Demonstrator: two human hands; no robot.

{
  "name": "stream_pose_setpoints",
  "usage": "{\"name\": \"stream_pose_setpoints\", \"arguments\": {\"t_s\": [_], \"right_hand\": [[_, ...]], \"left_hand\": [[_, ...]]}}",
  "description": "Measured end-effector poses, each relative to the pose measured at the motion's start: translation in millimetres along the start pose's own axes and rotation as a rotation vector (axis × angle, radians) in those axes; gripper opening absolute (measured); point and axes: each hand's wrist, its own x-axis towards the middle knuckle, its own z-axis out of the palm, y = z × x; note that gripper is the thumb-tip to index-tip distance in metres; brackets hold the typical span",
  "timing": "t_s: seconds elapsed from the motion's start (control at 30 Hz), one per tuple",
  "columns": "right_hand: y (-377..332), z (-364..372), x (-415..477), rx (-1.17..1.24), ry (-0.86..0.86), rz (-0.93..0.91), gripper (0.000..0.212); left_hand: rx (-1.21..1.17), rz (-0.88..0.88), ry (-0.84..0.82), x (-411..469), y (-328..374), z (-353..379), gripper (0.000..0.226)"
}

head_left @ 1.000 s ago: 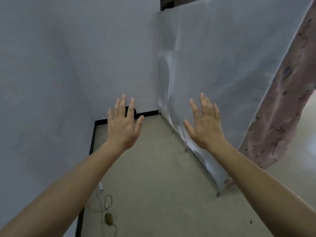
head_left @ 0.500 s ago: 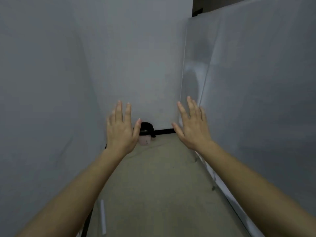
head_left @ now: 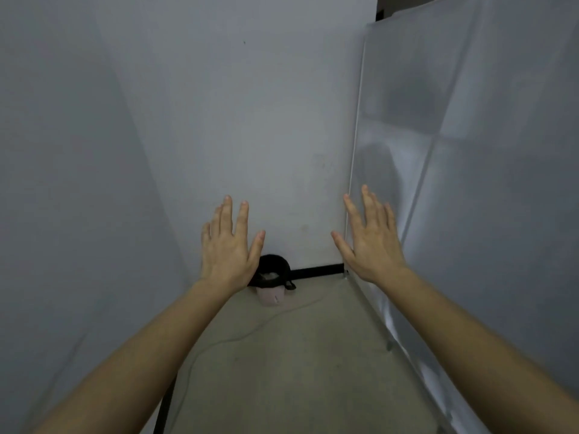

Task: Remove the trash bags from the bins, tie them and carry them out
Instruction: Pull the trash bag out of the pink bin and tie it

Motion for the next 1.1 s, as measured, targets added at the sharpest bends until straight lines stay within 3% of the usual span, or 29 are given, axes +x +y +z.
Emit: {"name": "stream_pose_setpoints", "arguments": {"t_s": [0.3,0.63,0.97,1.1], "right_hand": [[54,146,234,0.057,-0.049,-0.029,0.076],[26,305,386,0.032,-0.140,-0.097,0.076],[19,472,516,-0.028,-0.234,0.143,0.077],[31,538,529,-0.031,-0.325,0.222,0.076]], "left_hand": [[0.088,-0.009,0.012,233,-52,106,0.073],[0.031,-0.078,-0.067,366,-180,237,0.070],[-0.085,0.060,-0.270,538,-294,397,0.073],[-0.164,0.002,-0.353,572,-315,476,0.074]]}}
